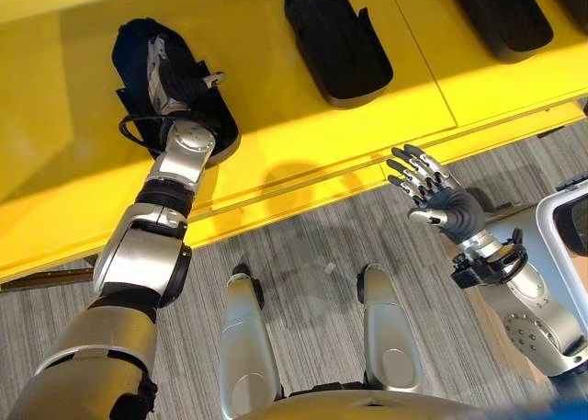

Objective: Move parts from the plastic box to the shelf.

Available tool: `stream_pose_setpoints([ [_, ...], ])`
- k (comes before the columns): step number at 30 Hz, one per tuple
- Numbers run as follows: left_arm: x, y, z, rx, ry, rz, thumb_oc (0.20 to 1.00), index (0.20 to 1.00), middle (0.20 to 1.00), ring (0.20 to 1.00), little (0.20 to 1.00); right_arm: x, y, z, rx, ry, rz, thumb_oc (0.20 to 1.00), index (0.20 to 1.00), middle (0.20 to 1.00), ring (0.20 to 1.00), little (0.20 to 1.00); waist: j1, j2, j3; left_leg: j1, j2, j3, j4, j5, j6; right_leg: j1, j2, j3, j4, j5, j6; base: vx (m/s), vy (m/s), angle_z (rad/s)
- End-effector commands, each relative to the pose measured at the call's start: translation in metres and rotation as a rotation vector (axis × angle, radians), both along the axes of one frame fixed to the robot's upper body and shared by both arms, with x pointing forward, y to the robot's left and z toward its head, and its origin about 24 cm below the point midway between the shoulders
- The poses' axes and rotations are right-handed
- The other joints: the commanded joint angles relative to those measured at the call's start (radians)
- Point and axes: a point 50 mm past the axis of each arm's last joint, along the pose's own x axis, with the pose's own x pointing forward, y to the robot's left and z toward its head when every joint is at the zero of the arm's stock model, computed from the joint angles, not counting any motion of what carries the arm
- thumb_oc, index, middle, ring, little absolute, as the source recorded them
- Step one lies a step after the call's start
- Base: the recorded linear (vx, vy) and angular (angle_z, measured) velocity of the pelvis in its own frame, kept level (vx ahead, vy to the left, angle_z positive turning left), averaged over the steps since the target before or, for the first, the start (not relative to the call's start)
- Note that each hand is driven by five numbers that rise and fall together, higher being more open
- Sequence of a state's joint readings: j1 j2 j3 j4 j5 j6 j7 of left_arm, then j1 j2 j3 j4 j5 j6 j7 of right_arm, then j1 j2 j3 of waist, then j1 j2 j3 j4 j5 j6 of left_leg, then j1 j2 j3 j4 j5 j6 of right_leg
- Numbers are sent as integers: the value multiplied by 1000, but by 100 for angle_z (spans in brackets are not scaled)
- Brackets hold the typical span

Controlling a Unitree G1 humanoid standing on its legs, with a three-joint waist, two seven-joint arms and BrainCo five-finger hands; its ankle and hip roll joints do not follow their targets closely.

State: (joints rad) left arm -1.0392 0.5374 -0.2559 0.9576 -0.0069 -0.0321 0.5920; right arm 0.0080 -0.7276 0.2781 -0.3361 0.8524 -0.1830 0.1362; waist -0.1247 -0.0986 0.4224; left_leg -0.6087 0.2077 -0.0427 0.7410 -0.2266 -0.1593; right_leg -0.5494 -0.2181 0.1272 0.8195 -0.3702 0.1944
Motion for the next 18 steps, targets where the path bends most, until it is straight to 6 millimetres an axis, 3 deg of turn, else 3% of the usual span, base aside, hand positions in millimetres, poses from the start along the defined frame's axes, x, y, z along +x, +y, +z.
stream_pose_setpoints([
  [1,-5,14,-33,86,134,53,1000,1000,1000,1000,1000,-5,-7,22,43,-122,-6,1000,1000,1000,1000,1000,-1,-21,-25,15,23,-33,-3,72,12,-62,-11,8,-7,179,-21,11,2,-3],
  [6,-6,30,-22,121,132,96,1000,1000,1000,1000,1000,-6,-9,25,36,-127,3,1000,1000,1000,1000,1000,-4,-18,-33,9,25,-31,-2,71,12,-69,-12,7,-4,181,-18,6,2,-2],
  [18,-10,45,-11,183,130,122,1000,1000,1000,1000,1000,-8,-11,25,24,-127,20,1000,1000,1000,1000,1000,-3,-13,-43,1,24,-26,7,68,13,-77,-13,10,-3,186,-17,0,0,0],
])
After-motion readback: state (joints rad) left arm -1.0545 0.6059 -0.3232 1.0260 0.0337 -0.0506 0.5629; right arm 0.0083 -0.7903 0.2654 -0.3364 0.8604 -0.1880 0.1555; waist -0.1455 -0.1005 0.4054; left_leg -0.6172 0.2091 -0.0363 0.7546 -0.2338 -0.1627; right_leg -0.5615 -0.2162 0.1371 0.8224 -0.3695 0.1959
